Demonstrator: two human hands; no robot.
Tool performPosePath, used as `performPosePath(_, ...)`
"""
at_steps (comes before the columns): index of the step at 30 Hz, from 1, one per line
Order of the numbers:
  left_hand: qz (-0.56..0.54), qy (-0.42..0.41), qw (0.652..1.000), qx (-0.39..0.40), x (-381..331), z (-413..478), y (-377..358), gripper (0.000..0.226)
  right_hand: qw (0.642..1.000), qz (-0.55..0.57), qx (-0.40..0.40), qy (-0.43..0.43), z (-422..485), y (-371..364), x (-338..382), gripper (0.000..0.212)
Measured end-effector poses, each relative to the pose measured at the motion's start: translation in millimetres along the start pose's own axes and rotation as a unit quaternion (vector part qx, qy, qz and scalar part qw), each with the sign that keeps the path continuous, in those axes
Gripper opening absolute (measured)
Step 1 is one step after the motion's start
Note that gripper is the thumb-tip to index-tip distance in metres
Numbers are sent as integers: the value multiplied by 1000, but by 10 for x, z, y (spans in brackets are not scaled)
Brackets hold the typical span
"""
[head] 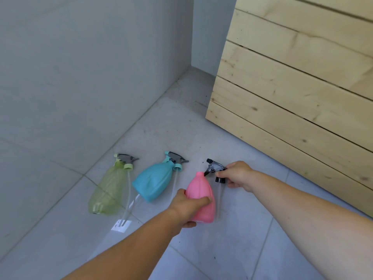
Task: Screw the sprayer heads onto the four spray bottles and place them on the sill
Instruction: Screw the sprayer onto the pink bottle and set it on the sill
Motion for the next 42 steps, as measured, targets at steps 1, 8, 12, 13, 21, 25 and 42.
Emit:
performPosePath(1, -7, -8, 1000, 6, -15, -43, 21, 70, 1000, 11, 1, 2, -30, 39, 56, 16)
performPosePath(8, -7, -93, 995, 30, -355, -773, 292, 65, 992, 69, -22, 103, -626, 564, 1031, 5)
performPosePath(12, 50, -157, 986, 40, -539, -1538, 502, 68, 970, 101, -99, 200, -1421, 899, 1728, 9)
performPosePath(13, 63, -166, 983, 42, -574, -1632, 545, 69, 963, 117, -111, 217, -1526, 956, 1830, 10)
performPosePath(21, 115, -248, 962, 0, -548, -2895, 1030, 68, 872, 281, -188, 355, -3168, 1419, 2586, 3)
performPosePath(25, 137, -275, 951, -22, -413, -3233, 1124, 64, 858, 281, -176, 393, -3659, 1286, 2656, 4)
performPosePath(42, 153, -366, 917, 35, -446, -3692, 874, 78, 885, 169, -29, 433, -4052, 429, 2588, 10)
Point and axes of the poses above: each hand's wrist, its own z-axis towards the middle knuckle, its own y-axis out of the back of the hand, x = y × z, the point moved 9 cm from there along z, towards the middle knuckle, and after that the axes turned 9 degrees about y, right-handed, at the moved point
